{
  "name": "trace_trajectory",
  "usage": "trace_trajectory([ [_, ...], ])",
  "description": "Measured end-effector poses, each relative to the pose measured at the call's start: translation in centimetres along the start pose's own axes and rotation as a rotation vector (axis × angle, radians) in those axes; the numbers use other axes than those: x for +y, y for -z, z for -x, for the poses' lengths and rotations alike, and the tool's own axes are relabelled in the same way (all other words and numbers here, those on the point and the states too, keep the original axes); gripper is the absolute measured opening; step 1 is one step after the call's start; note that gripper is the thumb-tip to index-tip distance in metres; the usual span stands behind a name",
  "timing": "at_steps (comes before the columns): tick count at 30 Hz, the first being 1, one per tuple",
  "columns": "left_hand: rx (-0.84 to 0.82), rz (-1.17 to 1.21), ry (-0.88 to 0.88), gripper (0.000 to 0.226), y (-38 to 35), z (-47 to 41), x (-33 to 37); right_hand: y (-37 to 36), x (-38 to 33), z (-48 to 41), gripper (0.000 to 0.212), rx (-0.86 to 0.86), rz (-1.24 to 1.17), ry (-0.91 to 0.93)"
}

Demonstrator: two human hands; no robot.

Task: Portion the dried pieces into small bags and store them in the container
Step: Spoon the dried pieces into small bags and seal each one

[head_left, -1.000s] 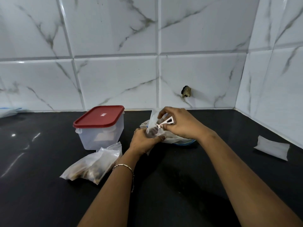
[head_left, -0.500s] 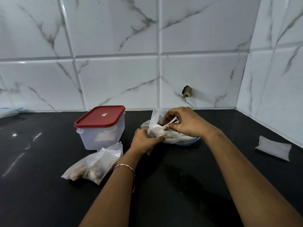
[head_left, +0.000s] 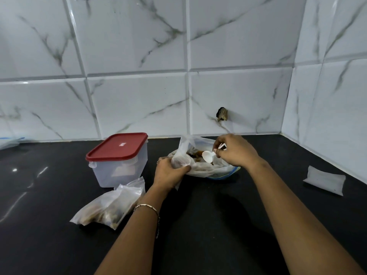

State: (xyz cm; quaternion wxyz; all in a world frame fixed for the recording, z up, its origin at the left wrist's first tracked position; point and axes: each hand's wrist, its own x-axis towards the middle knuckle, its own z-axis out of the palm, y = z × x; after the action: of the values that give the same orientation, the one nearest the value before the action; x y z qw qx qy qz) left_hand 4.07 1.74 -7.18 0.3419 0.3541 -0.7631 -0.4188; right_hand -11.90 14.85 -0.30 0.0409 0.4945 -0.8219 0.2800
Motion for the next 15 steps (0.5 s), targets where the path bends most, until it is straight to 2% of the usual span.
trace_trajectory([
  [4, 0.047, -0.067, -0.035, 0.053, -0.4, 0.3, 1.5, -0.7, 0.0, 0.3, 0.017, 0.007, 0.153, -0.039],
  [8, 0.07, -0.179, -0.076, 0.05, -1.4, -0.3, 2.9, -1.0, -0.3, 0.5, 0.02, 0.032, 0.175, -0.027],
  [11, 0.062, -0.231, -0.041, 0.052, -1.9, -1.1, 3.7, -1.2, -0.3, 0.6, 0.018, 0.098, 0.168, -0.011],
  [15, 0.013, -0.232, 0.057, 0.076, -2.5, -1.8, 3.5, -1.5, 0.1, 0.5, 0.018, 0.145, 0.151, 0.028],
])
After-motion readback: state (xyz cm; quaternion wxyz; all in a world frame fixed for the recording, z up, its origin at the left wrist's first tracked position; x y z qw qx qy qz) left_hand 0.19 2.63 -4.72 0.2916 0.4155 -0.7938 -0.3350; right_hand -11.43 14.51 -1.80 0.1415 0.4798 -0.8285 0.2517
